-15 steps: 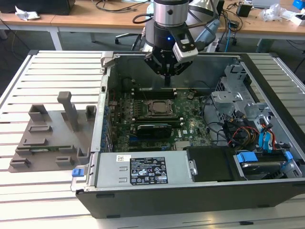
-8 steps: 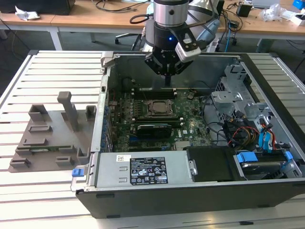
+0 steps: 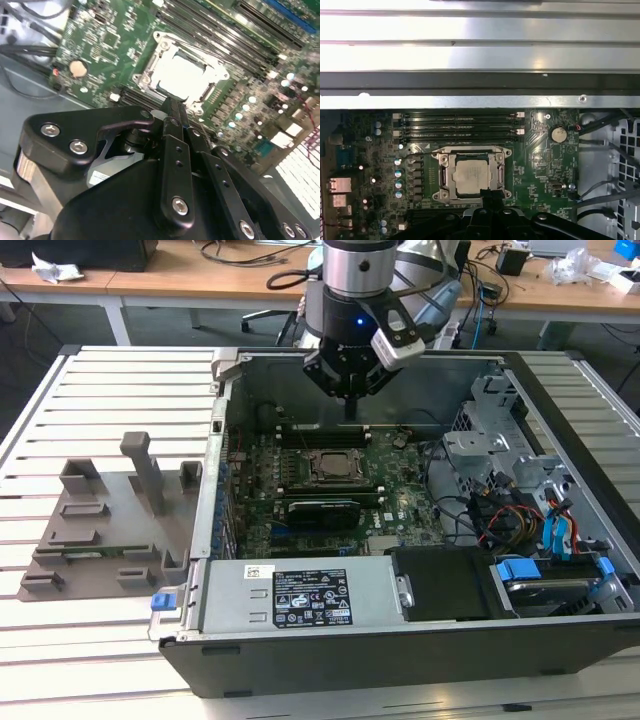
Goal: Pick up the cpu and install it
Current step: 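Install the first cpu locking lever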
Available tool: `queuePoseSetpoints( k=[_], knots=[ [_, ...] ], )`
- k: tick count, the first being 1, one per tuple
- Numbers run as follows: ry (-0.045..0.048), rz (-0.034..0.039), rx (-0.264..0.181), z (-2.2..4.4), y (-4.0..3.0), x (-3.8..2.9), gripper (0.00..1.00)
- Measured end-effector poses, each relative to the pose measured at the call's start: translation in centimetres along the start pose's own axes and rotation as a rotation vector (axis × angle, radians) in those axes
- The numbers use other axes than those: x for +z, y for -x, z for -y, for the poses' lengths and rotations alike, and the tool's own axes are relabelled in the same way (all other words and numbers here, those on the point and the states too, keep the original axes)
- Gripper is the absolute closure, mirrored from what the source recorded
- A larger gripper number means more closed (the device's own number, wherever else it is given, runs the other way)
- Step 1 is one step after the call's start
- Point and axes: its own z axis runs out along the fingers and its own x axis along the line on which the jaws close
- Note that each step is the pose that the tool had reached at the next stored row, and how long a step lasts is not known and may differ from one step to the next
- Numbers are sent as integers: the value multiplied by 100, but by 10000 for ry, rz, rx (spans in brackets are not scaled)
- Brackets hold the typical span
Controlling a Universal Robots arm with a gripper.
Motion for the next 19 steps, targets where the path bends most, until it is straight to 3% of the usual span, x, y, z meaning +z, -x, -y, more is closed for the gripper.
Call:
queuePoseSetpoints(
  k=[5,9,19],
  knots=[
    [55,10,-993,-1,0,2,89],
    [56,10,-1005,0,-17,1,89],
    [54,10,-1004,4,-255,-11,89]
  ],
)
